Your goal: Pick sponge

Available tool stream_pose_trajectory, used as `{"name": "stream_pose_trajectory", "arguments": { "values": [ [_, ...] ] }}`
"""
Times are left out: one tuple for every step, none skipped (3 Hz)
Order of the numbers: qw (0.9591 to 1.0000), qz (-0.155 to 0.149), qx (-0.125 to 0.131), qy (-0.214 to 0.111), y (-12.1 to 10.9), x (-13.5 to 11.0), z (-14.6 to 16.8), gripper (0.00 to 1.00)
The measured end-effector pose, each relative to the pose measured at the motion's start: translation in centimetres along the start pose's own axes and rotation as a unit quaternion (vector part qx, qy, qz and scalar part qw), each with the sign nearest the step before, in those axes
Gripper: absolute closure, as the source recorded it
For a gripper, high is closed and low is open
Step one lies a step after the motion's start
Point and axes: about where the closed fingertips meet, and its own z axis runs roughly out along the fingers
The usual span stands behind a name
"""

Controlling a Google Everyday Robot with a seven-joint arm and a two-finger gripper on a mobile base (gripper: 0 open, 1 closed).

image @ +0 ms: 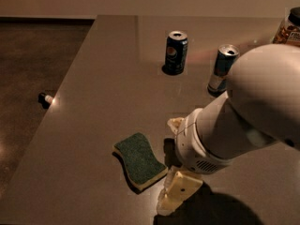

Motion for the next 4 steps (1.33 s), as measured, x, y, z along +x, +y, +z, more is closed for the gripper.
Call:
{"name": "stream_pose_trajectory", "arguments": {
  "values": [
    [1.0, 0.002, 0.001, 0.001, 0.7, -0.5, 1.0, 0.0],
    [1.0, 0.003, -0.005, 0.007, 1.0, -1.4, 1.8, 0.13],
    [0.9998, 0.004, -0.019, 0.01, 1.2, -2.3, 2.5, 0.36],
    [0.9995, 0.006, -0.03, 0.009, 1.3, -3.0, 2.8, 0.6]
  ]
}}
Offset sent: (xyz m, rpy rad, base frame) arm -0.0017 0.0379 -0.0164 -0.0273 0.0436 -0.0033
